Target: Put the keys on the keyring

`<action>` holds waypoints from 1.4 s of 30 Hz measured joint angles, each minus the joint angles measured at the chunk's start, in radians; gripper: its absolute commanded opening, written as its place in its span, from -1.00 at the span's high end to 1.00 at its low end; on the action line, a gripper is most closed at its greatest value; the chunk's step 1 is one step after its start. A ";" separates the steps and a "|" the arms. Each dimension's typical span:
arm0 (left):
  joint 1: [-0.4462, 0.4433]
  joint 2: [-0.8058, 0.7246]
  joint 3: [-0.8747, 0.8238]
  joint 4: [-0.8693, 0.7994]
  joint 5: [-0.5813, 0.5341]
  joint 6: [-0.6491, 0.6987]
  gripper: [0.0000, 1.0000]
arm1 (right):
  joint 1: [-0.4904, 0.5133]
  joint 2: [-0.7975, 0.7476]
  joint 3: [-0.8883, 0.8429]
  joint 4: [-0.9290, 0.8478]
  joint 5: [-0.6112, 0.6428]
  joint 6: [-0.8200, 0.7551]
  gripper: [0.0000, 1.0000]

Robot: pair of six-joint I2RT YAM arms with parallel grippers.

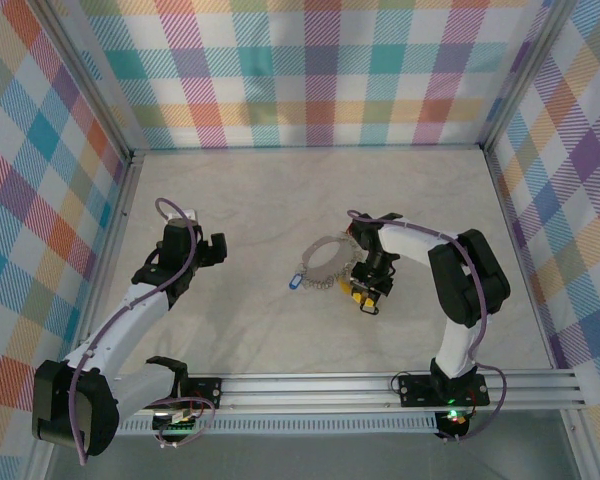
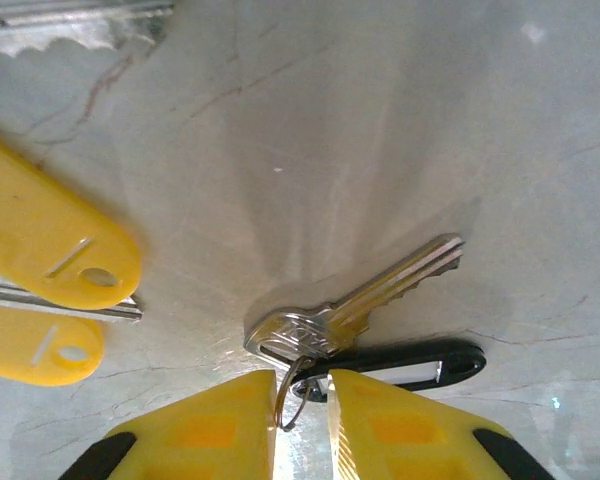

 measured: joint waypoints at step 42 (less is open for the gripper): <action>-0.273 0.185 0.465 -0.212 1.075 0.746 -0.17 | 0.046 -0.882 -0.301 0.663 -0.290 -1.027 1.00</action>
